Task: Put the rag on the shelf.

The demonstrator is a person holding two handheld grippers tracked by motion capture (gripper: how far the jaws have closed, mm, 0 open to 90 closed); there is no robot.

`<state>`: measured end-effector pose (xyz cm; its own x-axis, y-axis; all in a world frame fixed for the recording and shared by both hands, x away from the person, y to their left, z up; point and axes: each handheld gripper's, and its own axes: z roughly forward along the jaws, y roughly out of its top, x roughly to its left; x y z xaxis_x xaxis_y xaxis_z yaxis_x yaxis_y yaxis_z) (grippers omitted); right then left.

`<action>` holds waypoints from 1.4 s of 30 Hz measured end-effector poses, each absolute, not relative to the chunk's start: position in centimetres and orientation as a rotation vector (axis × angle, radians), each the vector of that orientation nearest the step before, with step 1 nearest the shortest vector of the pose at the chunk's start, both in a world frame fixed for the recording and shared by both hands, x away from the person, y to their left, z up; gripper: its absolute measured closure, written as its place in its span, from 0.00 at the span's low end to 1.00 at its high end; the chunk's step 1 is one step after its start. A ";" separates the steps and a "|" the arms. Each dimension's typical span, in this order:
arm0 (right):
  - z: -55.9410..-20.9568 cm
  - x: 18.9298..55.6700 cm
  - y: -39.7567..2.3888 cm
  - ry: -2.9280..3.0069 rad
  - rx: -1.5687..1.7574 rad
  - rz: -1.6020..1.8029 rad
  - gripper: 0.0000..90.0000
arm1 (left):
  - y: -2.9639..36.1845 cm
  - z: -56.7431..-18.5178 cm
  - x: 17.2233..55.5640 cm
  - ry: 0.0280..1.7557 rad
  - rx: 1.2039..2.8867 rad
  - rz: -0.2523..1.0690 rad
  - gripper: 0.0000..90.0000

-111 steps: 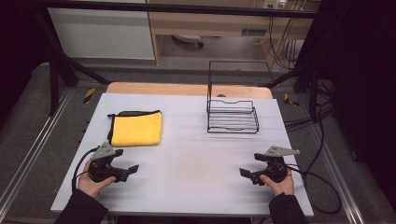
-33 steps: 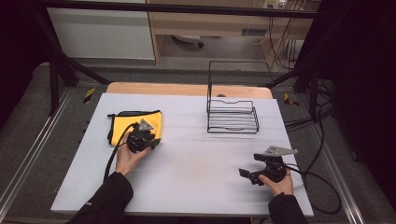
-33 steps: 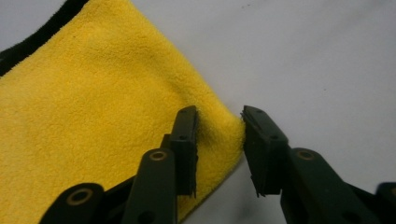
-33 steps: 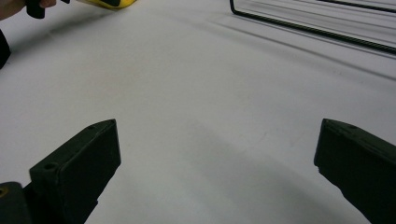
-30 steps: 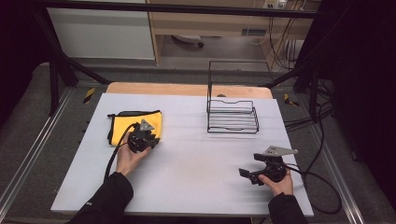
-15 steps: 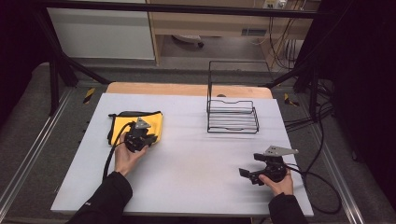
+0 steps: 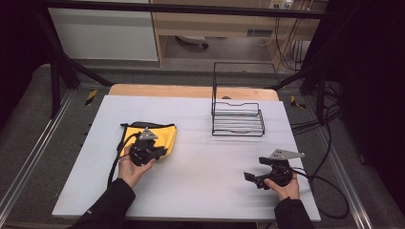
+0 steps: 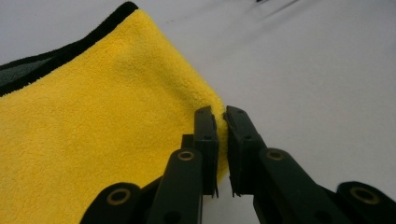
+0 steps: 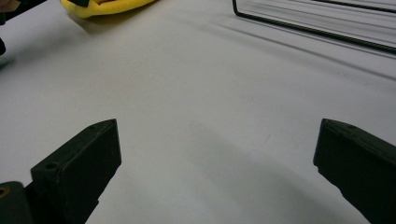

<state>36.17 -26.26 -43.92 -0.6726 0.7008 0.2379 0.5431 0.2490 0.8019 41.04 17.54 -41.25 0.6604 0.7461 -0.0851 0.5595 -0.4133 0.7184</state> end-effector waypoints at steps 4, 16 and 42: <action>-43.9 36.1 -26.2 2.343 1.180 1.398 0.02 | 16.3 -41.4 40.2 0.989 2.132 0.302 0.92; -43.9 36.2 -25.9 2.352 1.171 1.391 0.02 | 12.5 -41.7 37.7 0.955 2.127 0.194 0.92; -43.2 36.3 -23.8 2.332 1.169 1.335 0.03 | 19.4 -40.2 37.1 0.862 2.123 0.314 0.34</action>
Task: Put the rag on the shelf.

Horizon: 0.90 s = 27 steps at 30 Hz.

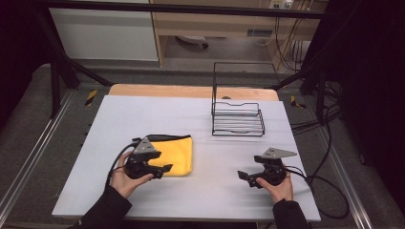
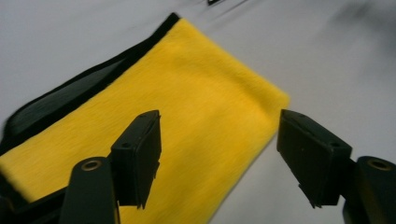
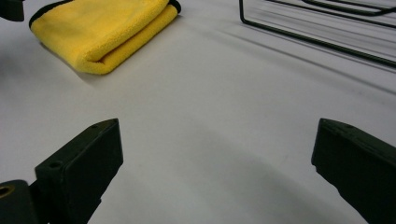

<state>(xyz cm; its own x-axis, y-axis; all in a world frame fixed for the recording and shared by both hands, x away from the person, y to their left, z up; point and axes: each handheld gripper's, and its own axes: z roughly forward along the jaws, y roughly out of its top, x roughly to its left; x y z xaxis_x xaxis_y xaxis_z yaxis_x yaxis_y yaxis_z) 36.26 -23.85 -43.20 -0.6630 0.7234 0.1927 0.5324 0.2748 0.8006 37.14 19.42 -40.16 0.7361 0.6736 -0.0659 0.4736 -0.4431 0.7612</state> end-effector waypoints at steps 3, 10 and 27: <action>-42.7 36.3 -22.4 2.328 1.153 1.330 0.06 | 21.6 -40.5 36.9 0.889 2.134 0.336 0.28; -41.7 36.4 -17.4 2.347 1.125 1.279 0.11 | 25.2 -42.0 36.9 0.999 2.141 0.298 0.36; -43.2 37.1 -6.2 2.459 1.087 1.199 0.54 | 26.4 -44.0 38.3 1.087 2.147 0.280 0.68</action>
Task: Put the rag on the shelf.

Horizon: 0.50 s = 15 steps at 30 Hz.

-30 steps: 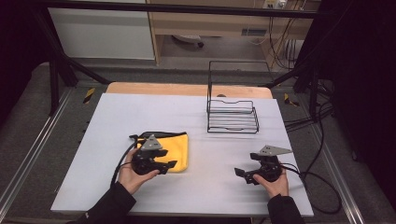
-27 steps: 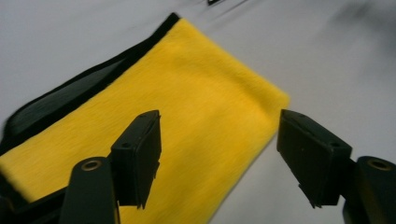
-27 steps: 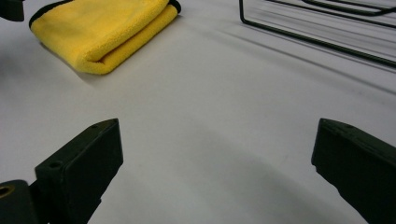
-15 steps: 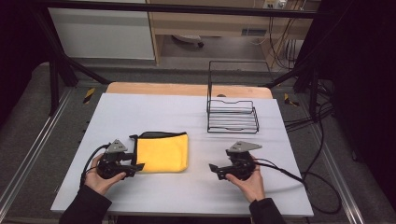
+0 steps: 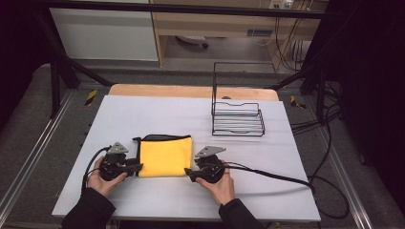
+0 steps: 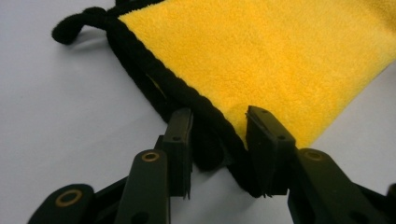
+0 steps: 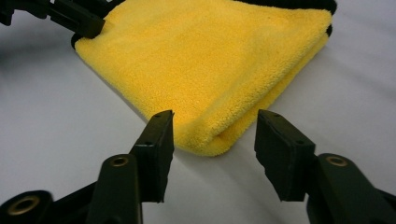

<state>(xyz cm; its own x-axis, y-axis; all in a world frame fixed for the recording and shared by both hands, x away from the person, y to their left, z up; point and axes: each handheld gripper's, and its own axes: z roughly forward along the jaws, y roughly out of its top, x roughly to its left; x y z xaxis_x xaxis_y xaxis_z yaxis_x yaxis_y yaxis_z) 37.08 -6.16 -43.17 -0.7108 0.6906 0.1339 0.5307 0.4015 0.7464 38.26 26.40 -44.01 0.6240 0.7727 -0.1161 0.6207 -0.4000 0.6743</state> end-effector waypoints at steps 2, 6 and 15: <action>-43.7 37.1 -5.8 2.453 1.107 1.198 0.58 | 26.4 -44.1 38.3 1.093 2.139 0.270 0.70; -44.7 37.1 -5.4 2.447 1.126 1.183 0.69 | 26.2 -44.0 38.3 1.095 2.138 0.238 0.80; -44.2 37.0 -5.7 2.468 1.161 1.215 0.95 | 25.8 -43.5 37.5 1.095 2.140 0.207 0.87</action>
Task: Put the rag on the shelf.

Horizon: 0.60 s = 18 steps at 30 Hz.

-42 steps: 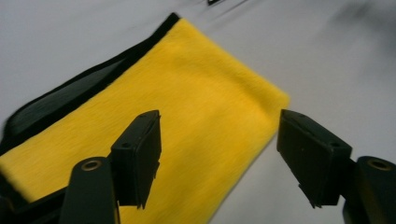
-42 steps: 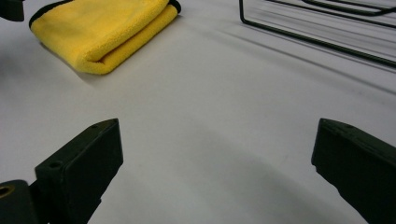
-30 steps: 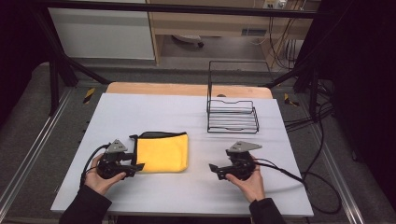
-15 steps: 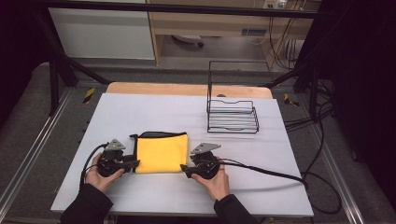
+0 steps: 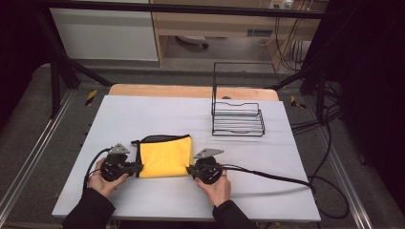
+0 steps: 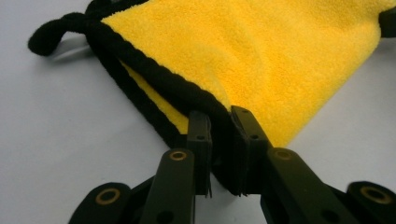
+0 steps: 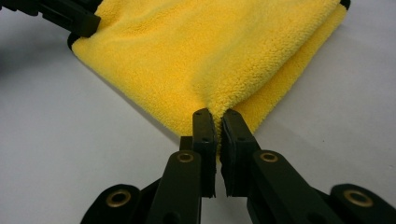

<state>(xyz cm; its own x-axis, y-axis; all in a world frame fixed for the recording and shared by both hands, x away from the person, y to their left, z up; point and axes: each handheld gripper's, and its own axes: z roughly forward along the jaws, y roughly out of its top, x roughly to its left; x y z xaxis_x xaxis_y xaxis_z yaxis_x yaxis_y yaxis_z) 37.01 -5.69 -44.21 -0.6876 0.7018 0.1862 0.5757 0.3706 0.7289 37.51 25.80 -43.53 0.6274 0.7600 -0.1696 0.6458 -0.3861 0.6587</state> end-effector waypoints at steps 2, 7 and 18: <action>-43.7 37.1 -6.2 2.477 1.169 1.216 0.96 | 25.4 -43.4 36.9 1.078 2.139 0.181 0.87; -42.4 37.3 -8.3 2.489 1.209 1.216 0.96 | 23.5 -43.1 35.2 1.000 2.150 0.119 0.87; -42.7 37.7 -12.5 2.529 1.257 1.115 0.93 | 20.3 -41.9 34.4 0.918 2.172 0.152 0.59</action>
